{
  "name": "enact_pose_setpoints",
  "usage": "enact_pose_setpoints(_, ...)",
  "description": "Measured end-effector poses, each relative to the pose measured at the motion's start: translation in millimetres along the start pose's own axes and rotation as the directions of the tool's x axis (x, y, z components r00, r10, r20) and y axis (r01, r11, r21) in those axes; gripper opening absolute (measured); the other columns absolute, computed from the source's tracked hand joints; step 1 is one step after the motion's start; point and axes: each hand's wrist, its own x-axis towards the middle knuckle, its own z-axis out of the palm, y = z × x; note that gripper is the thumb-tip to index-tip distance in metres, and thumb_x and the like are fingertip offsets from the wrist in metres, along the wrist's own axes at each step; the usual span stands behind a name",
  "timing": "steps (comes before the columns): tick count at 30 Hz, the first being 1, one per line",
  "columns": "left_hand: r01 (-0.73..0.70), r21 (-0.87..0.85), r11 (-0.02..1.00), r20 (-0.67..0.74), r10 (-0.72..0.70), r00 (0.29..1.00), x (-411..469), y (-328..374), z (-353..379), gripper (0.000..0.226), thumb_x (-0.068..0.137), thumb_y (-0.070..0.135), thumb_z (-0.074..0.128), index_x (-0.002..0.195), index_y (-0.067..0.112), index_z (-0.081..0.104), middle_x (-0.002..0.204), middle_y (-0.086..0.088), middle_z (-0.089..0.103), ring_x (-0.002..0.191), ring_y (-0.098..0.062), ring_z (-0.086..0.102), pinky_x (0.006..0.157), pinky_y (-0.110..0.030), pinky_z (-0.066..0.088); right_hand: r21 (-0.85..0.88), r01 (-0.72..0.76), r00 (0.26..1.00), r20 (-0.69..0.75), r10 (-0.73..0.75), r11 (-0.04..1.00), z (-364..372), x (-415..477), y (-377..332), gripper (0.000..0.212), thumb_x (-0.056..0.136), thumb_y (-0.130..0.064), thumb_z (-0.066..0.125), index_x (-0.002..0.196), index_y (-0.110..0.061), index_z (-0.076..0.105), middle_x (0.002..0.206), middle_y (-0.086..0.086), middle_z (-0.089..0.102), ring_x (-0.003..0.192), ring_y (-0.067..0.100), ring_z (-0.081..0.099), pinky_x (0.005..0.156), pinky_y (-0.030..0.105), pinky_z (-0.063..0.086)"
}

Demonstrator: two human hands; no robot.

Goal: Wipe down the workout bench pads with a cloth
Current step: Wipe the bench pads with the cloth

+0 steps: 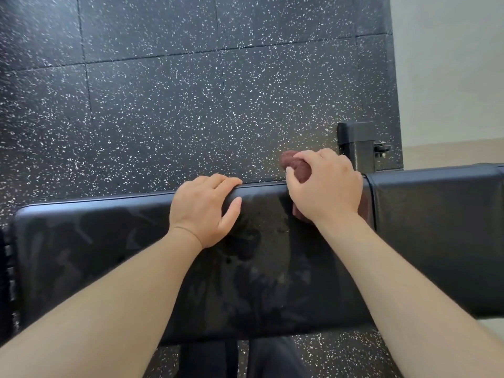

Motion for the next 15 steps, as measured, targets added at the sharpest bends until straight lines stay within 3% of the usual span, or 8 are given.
enact_pose_setpoints(5, 0.006, 0.012, 1.0, -0.005, -0.006, 1.0, -1, 0, 2, 0.046, 0.086, 0.043, 0.034, 0.114, 0.02, 0.062, 0.099, 0.001, 0.066, 0.082, -0.027, 0.059, 0.067, -0.034, 0.041, 0.143, 0.092, 0.978, -0.197, -0.062, 0.985, 7, -36, 4, 0.028, 0.078, -0.04, 0.061, 0.102, -0.026, 0.066, 0.104, 0.0, 0.063, 0.093, 0.027, 0.058, 0.074, 0.042, 0.043)
enact_pose_setpoints(8, 0.001, 0.014, 1.0, -0.011, -0.001, 1.0, -1, -1, 2, 0.046, 0.086, 0.043, 0.034, 0.113, 0.02, 0.062, 0.098, 0.0, 0.066, 0.082, -0.027, 0.059, 0.067, -0.034, 0.041, 0.153, 0.077, 0.975, -0.22, -0.041, 0.985, 9, -40, 2, 0.028, 0.078, -0.04, 0.062, 0.103, -0.027, 0.067, 0.106, -0.001, 0.064, 0.096, 0.026, 0.058, 0.075, 0.041, 0.043)
enact_pose_setpoints(10, -0.002, 0.029, 1.0, -0.027, 0.003, 1.0, 0, 0, 2, 0.046, 0.086, 0.044, 0.034, 0.113, 0.02, 0.062, 0.098, 0.001, 0.066, 0.082, -0.026, 0.059, 0.068, -0.034, 0.041, 0.123, 0.01, 0.983, -0.185, 0.013, 0.992, 7, -25, -6, 0.027, 0.078, -0.045, 0.061, 0.098, -0.029, 0.067, 0.101, -0.002, 0.064, 0.092, 0.028, 0.058, 0.074, 0.042, 0.043)
enact_pose_setpoints(13, 0.004, 0.028, 1.0, -0.043, -0.003, 0.999, -1, 0, 3, 0.048, 0.086, 0.046, 0.032, 0.114, 0.02, 0.06, 0.099, 0.001, 0.066, 0.084, -0.027, 0.059, 0.07, -0.036, 0.041, 0.019, -0.082, 0.996, 0.025, 0.081, 0.996, 3, 0, -21, 0.03, 0.082, -0.051, 0.054, 0.102, -0.033, 0.065, 0.101, -0.002, 0.062, 0.097, 0.028, 0.054, 0.08, 0.043, 0.04)
enact_pose_setpoints(15, 0.027, 0.008, 1.0, -0.061, -0.026, 0.998, -2, 0, 4, 0.051, 0.084, 0.048, 0.032, 0.117, 0.019, 0.057, 0.1, 0.0, 0.067, 0.086, -0.027, 0.06, 0.072, -0.037, 0.041, -0.018, -0.082, 0.995, 0.046, 0.083, 0.996, 4, 2, -27, 0.03, 0.083, -0.051, 0.052, 0.104, -0.033, 0.064, 0.102, -0.002, 0.061, 0.099, 0.028, 0.052, 0.082, 0.043, 0.039)
